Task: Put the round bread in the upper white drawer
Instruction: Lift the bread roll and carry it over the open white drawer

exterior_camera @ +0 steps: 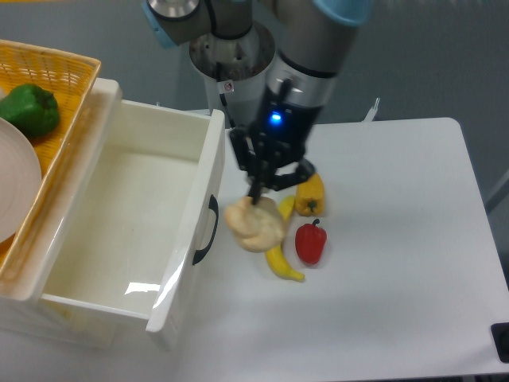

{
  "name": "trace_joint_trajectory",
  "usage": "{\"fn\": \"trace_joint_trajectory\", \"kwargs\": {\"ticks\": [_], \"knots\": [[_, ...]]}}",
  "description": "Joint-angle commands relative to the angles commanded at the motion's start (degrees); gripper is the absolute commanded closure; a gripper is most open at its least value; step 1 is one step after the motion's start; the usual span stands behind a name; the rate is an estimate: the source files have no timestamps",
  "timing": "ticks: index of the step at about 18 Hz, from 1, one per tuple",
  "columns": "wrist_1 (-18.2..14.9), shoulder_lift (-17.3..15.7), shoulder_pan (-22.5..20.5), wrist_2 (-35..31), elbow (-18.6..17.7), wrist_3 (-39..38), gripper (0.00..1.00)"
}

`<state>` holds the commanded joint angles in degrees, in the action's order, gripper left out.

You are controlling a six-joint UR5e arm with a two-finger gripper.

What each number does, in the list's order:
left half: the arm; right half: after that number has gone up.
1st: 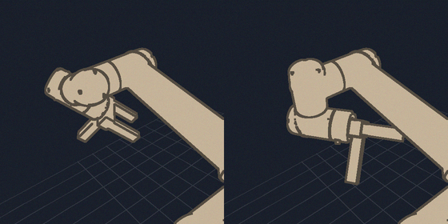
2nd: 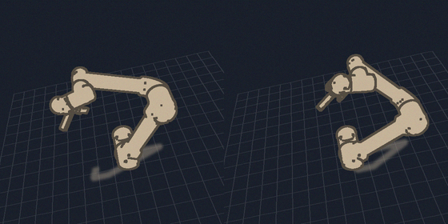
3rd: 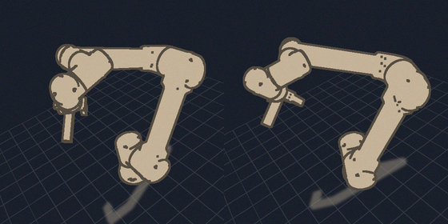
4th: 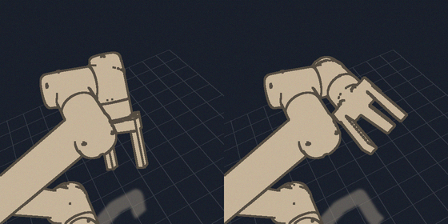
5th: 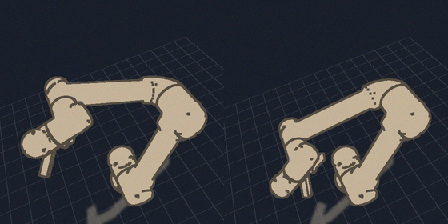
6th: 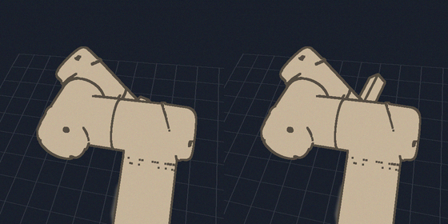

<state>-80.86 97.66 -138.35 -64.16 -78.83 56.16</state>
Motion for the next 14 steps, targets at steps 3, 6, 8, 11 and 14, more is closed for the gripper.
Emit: {"fn": "trace_joint_trajectory", "kwargs": {"ticks": [3, 6, 8, 11, 14], "knots": [[0.26, -0.54, 2.37, -0.09, -1.06, 0.26, 1.00], [0.35, -0.54, 4.31, -0.26, -1.94, 0.35, 1.00], [0.44, -0.36, 5.54, -0.35, -2.38, 0.61, 1.00], [0.70, -0.27, 7.12, -0.44, -3.17, 0.70, 1.00], [0.88, -0.27, 8.44, -0.62, -4.31, 0.79, 0.98]]}}
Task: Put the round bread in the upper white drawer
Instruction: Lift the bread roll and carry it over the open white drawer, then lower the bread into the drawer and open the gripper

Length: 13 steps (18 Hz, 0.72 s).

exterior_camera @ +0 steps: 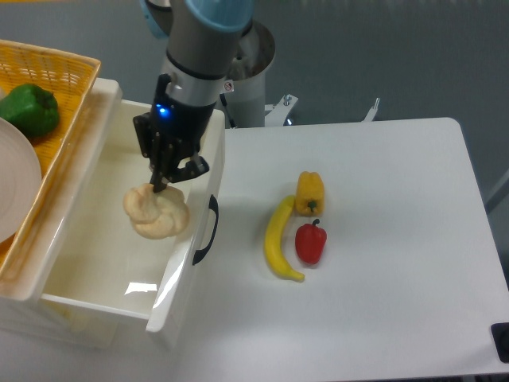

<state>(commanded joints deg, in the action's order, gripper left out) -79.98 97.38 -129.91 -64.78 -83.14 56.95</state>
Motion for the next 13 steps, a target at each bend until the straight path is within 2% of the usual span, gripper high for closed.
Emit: {"fn": "trace_joint_trajectory", "kwargs": {"ticks": [4, 7, 10, 13], "knots": [[0.18, 0.62, 0.35, 0.18, -0.44, 0.88, 0.70], [0.53, 0.53, 0.35, 0.26, -1.93, 0.88, 0.55], [0.44, 0.61, 0.97, 0.26, -2.38, 0.18, 0.28], [0.35, 0.70, 0.97, 0.18, -2.38, -0.35, 0.15]]}}
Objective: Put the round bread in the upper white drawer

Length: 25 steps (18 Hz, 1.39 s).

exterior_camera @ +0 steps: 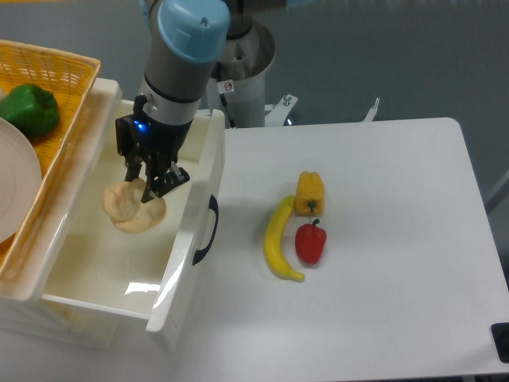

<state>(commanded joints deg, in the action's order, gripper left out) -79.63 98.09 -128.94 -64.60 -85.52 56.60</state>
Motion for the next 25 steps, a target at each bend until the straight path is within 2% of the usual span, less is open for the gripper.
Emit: {"fn": "trace_joint_trajectory", "kwargs": {"ticks": [2, 9, 12, 17, 21, 25], "knots": [[0.00, 0.00, 0.00, -0.09, 0.00, -0.70, 0.05], [0.09, 0.26, -0.61, -0.09, 0.09, -0.71, 0.01], [0.44, 0.44, -2.72, -0.17, 0.52, -0.53, 0.00], [4.74, 0.44, -7.11, -0.97, 0.53, -1.58, 0.00], [7.55, 1.67, -11.59, -1.05, 0.53, -1.67, 0.00], [8.26, 3.25, -16.42, -1.05, 0.44, -1.76, 0.00]]}}
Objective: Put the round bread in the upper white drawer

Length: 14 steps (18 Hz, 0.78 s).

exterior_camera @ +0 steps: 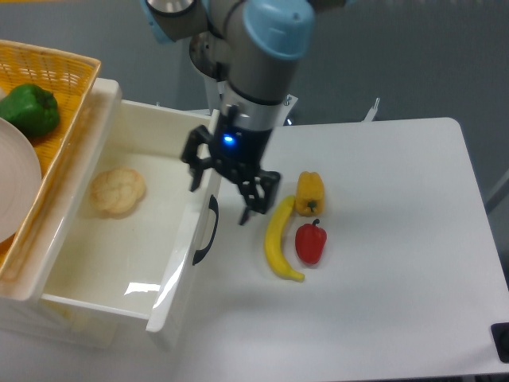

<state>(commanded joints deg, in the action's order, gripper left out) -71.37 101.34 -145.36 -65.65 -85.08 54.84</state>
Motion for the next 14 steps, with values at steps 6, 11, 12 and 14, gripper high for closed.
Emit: {"fn": "trace_joint_trajectory", "kwargs": {"ticks": [6, 11, 12, 14], "knots": [[0.44, 4.74, -4.06, -10.42, -0.18, 1.75, 0.00], [0.00, 10.36, -5.20, -18.28, 1.67, 7.01, 0.00], [0.00, 11.24, -5.37, -18.37, 2.02, 9.38, 0.00], [0.09, 12.39, -6.51, -19.33, 2.19, 13.86, 0.00]]}}
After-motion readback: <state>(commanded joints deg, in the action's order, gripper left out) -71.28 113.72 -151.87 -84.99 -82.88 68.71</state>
